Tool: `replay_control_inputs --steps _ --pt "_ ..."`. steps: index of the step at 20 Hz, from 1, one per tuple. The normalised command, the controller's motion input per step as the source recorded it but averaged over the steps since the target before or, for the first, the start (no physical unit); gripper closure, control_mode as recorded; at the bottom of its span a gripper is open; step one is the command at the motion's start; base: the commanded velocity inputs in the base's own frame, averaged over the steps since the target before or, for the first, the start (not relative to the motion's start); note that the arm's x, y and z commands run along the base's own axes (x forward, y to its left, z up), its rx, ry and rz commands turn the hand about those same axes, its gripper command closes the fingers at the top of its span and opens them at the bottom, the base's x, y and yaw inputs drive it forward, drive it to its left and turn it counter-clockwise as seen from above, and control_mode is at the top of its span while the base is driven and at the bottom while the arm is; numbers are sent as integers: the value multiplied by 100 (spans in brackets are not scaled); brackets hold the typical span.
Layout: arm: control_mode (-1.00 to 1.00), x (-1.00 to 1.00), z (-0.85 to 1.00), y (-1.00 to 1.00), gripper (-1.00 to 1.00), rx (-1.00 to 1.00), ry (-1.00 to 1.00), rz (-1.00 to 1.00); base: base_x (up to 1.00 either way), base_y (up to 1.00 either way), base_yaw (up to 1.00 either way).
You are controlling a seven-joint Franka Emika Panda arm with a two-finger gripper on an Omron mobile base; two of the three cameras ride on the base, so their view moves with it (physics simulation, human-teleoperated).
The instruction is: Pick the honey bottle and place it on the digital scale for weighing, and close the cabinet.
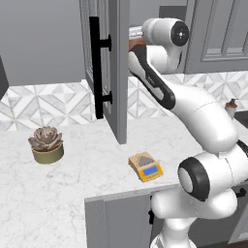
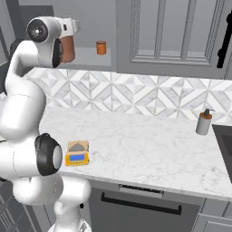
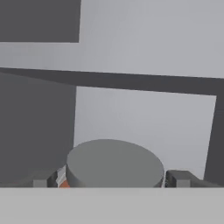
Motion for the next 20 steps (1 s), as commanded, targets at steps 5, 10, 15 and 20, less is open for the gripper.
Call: replay_control_inputs --steps 5,10,15,20 --pt "-100 -100 0 -62 100 0 0 2 0 0 0" --pt "-100 -99 -13 -66 100 -3 0 9 0 0 0" --pt "-100 -56 -74 -46 100 -12 11 32 0 0 0" --pt "-100 -19 -75 -36 100 -8 8 50 0 0 0"
